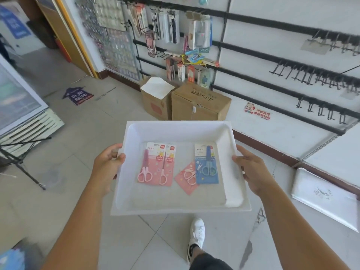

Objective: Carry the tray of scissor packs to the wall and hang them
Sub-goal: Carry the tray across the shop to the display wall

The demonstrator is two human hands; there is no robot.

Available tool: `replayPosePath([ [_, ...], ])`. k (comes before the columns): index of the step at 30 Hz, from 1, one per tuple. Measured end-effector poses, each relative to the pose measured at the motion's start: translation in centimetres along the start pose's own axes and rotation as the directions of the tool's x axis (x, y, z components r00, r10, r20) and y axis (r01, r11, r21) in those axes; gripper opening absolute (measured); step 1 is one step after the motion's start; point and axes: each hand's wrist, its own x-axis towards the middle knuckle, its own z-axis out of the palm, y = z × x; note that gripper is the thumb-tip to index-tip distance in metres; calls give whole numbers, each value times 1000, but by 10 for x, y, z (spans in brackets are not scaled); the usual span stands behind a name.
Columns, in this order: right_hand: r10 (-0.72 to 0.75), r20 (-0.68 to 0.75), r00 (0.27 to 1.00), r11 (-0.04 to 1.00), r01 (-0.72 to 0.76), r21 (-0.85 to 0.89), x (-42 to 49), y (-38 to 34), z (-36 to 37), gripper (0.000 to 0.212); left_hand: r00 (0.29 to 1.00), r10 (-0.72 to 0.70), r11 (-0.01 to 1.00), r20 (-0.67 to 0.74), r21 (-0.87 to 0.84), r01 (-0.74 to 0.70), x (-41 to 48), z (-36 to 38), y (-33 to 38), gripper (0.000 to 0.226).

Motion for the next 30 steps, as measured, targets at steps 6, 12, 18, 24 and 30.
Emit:
replayPosePath([
  [6, 28, 35, 999, 1000, -28, -1, 118, -52, 4, 43, 999, -35, 999, -24, 15, 35, 102, 54, 42, 33],
  [12, 36, -12, 999, 999, -36, 9, 217, -107, 18, 41, 999, -48, 999, -18, 25, 48, 206, 95, 85, 33],
  [18, 58, -70, 996, 998, -56, 34, 311, -139, 44, 40, 998, -41, 998, 56, 50, 38, 326, 128, 109, 33],
  [24, 90, -194, 977, 993, -73, 92, 388, -174, 72, 33, 974, -62, 991, 219, 130, 33, 462, 163, 139, 33],
  [30, 135, -319, 938, 985, -93, 142, 446, -189, 83, 34, 935, -64, 979, 347, 206, -9, 561, 218, 171, 34],
])
